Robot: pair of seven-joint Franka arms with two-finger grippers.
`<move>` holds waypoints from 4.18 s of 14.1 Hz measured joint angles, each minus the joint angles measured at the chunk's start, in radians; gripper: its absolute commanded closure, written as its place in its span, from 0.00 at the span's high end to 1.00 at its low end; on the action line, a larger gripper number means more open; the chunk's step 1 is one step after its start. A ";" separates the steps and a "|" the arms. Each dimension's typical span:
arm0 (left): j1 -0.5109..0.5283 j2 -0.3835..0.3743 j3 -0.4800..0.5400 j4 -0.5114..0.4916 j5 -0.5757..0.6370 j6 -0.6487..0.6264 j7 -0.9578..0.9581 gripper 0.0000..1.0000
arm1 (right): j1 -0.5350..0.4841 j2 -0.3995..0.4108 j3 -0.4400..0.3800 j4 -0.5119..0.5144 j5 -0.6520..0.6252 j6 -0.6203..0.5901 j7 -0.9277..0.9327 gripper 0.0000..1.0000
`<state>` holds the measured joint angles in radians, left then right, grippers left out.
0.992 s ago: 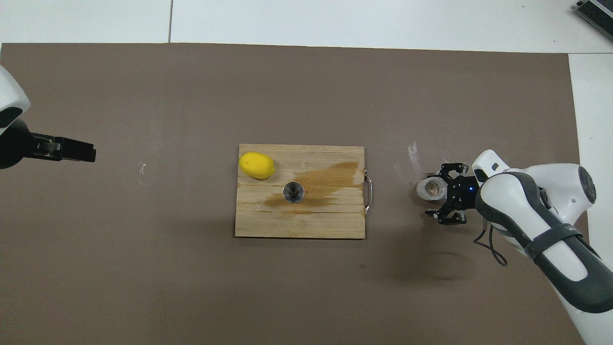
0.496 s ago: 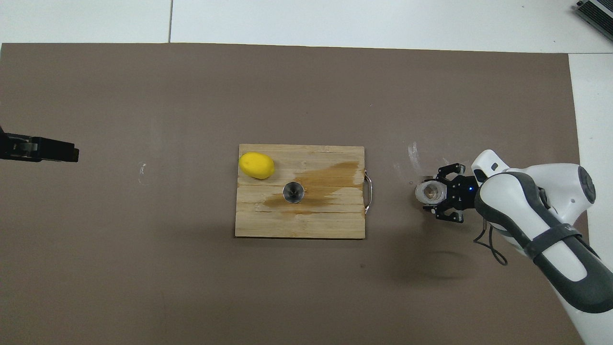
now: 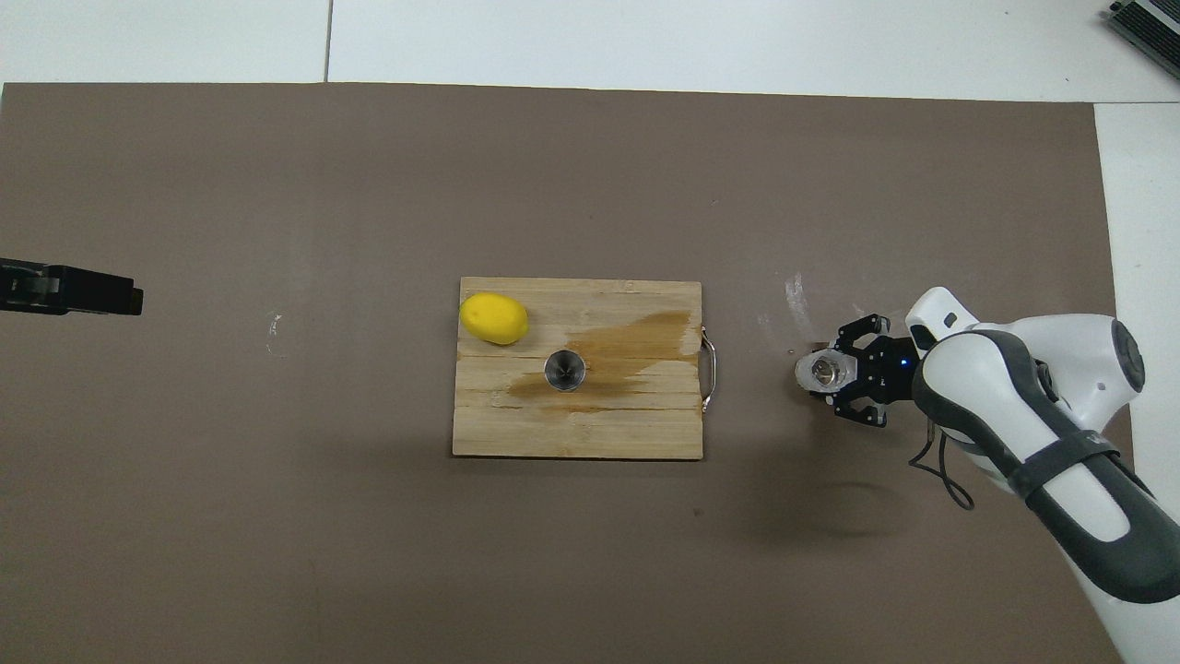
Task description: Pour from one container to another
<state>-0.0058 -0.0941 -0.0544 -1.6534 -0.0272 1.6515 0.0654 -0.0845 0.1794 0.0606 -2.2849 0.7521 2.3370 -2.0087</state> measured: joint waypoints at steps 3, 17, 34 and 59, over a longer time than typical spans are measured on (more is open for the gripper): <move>-0.002 0.000 0.002 0.001 0.006 -0.009 0.000 1.00 | 0.000 -0.001 0.002 0.001 0.009 0.000 0.000 0.29; -0.016 0.000 -0.009 0.001 0.011 -0.036 0.000 1.00 | 0.157 -0.041 0.009 0.054 0.013 0.061 0.201 0.26; -0.016 0.002 -0.010 0.001 0.012 -0.038 -0.004 1.00 | 0.454 -0.052 0.014 0.219 -0.442 0.109 1.026 0.26; -0.016 0.006 -0.012 0.001 0.012 -0.043 -0.015 1.00 | 0.642 -0.034 0.014 0.328 -0.931 -0.065 1.301 0.24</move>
<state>-0.0219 -0.0885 -0.0668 -1.6525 -0.0151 1.6082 0.0502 0.5579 0.1458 0.0741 -1.9573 -0.1789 2.2725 -0.7075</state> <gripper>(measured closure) 0.000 0.467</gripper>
